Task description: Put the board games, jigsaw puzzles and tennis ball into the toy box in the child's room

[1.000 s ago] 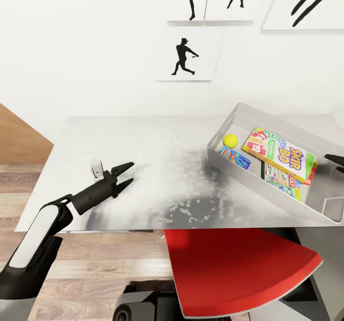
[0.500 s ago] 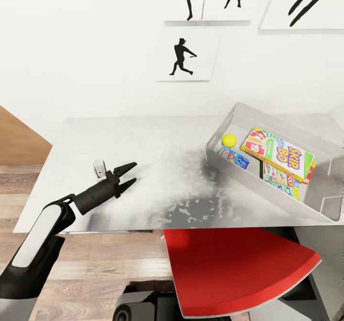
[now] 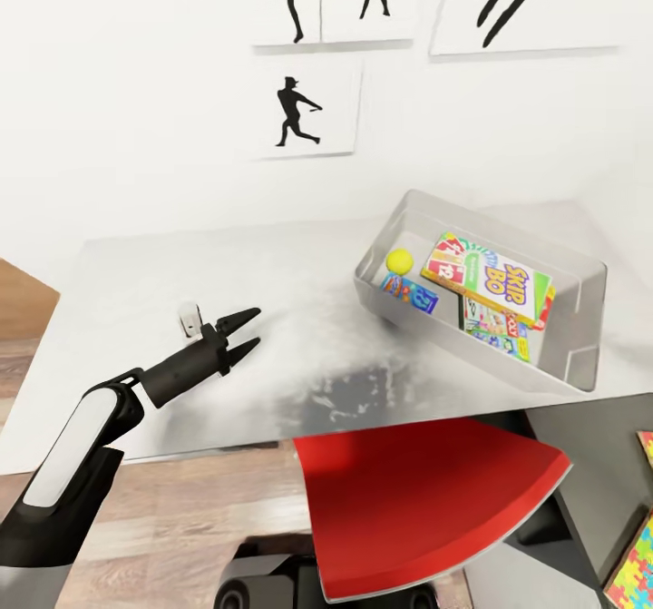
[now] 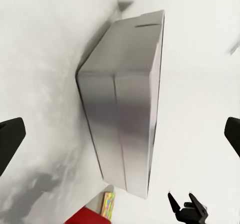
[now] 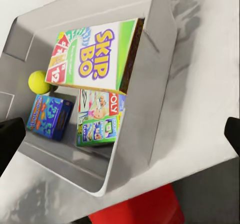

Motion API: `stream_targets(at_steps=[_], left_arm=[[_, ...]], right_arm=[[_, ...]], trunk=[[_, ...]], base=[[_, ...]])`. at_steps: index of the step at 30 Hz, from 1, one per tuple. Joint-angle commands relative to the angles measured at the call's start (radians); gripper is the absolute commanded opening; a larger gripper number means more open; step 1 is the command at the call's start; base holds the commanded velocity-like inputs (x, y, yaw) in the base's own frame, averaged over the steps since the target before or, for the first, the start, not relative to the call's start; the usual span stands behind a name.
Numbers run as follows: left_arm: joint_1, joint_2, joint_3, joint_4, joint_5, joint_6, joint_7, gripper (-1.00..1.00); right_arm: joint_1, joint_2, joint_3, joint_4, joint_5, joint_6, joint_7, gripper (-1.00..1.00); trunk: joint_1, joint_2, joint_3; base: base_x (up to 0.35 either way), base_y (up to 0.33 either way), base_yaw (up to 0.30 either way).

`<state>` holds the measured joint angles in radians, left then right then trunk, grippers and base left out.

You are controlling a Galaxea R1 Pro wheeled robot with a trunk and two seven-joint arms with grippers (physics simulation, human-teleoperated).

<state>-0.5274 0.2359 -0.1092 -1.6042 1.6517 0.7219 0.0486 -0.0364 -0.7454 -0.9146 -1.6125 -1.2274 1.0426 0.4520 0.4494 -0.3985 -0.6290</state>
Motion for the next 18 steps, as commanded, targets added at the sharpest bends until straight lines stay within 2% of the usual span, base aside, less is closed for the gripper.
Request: stream_targets(at_steps=[1,7,18], left_arm=[[0.000,0.001,0.000,-0.001,0.008,0.001,0.005,1.00],[0.000,0.000,-0.002,-0.001,0.008,0.001,-0.027,1.00],[0.000,0.000,-0.003,-0.002,0.008,0.001,-0.046,1.00]], right_arm=[[-0.002,0.000,-0.001,0.000,0.009,0.005,0.009,1.00],[0.002,0.000,-0.003,0.000,0.009,0.005,0.013,1.00],[0.003,0.000,-0.003,0.000,0.009,0.005,0.014,1.00]], trunk=[[0.001,-0.002,-0.001],[0.001,-0.002,0.003],[0.001,-0.002,0.009]], base=[[0.000,0.000,-0.255],[0.000,0.000,-0.263],[0.000,0.000,-0.270]])
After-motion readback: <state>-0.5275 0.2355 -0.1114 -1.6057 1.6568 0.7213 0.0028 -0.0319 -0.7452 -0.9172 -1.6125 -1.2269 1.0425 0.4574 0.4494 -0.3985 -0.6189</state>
